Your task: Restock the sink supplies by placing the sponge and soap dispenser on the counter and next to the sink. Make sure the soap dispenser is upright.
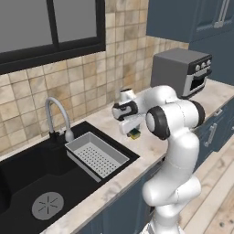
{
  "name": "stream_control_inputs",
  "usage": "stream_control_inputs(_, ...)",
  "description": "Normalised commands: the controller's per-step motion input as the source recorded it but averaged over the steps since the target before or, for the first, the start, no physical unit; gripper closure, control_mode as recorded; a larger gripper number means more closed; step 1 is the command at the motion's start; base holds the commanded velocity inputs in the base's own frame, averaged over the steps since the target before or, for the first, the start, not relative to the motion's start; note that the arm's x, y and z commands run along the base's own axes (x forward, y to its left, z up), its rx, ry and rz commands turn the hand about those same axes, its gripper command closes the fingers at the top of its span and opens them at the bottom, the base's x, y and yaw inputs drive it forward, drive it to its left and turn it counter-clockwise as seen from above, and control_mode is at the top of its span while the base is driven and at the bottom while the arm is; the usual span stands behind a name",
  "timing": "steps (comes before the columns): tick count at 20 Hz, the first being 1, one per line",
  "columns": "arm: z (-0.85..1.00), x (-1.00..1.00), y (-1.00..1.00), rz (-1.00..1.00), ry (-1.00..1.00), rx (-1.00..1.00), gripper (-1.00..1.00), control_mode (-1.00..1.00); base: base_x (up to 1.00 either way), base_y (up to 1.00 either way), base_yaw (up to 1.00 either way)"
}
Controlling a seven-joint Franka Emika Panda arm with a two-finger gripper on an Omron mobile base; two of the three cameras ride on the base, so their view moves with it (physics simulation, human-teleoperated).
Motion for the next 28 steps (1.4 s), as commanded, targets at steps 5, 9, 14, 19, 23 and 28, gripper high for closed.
stream_control_inputs(5,0.45,-0.23,0.0,0.0,-0.23,0.0,-1.0,-1.0,0.0,0.0,0.0)
stream_control_inputs(9,0.08,-0.06,0.0,0.0,-0.11,0.0,-1.0,-1.0,0.0,0.0,0.0)
stream_control_inputs(14,0.0,0.14,0.0,0.0,-0.02,0.03,-1.0,-1.0,0.0,0.0,0.0)
stream_control_inputs(19,-0.05,0.35,0.0,0.0,0.0,0.06,-1.0,-1.0,0.0,0.0,0.0)
stream_control_inputs(23,0.36,-0.2,0.0,0.0,-0.11,0.06,-1.0,-1.0,0.0,0.0,0.0)
stream_control_inputs(28,0.54,-0.97,0.0,0.0,-0.17,0.09,-1.0,-1.0,0.0,0.0,0.0)
